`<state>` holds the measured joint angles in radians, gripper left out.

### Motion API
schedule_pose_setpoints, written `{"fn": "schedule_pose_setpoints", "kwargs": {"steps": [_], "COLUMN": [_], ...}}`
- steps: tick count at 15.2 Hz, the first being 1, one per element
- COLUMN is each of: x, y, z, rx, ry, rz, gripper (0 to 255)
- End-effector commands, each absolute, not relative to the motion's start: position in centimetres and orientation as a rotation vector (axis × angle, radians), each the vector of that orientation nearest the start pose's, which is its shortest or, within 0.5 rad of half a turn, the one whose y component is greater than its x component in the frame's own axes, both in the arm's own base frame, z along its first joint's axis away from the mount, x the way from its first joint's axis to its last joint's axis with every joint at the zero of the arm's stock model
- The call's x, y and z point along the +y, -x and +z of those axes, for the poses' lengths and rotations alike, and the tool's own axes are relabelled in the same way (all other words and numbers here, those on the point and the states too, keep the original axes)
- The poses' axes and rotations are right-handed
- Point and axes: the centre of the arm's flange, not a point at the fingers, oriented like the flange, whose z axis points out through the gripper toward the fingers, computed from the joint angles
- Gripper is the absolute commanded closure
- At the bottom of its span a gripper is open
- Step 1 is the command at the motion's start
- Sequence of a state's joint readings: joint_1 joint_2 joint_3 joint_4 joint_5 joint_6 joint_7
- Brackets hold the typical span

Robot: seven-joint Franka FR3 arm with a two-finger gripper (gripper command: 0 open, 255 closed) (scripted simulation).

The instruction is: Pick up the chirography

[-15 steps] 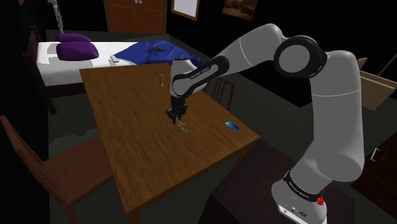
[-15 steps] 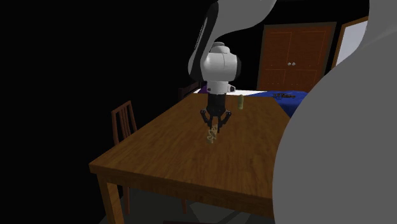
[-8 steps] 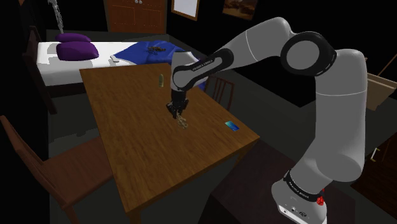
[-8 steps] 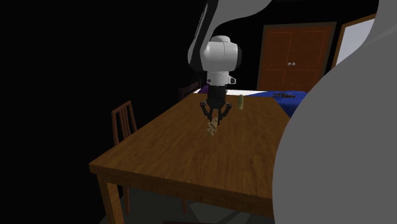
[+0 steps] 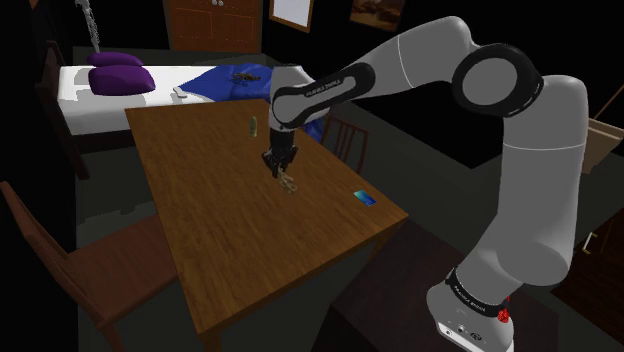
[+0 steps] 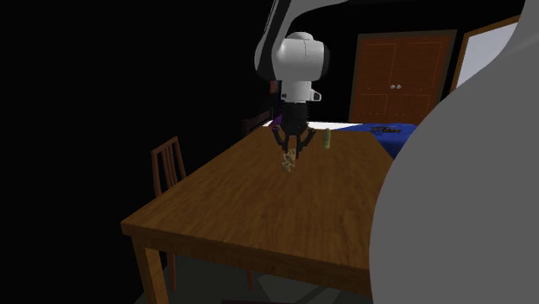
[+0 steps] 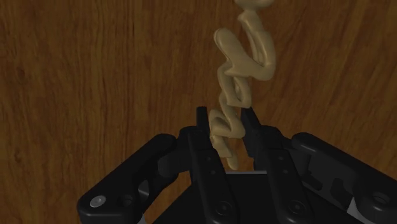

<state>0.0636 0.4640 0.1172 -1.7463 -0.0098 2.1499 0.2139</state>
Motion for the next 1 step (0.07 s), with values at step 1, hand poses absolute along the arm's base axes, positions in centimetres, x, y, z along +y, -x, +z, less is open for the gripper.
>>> {"fn": "schedule_pose_setpoints", "kwargs": {"steps": [1], "x": [11.03], "y": [-64.43], "z": [30.85], "rx": [0.059], "ry": [3.107], "rz": [0.101], "gripper": [255]}}
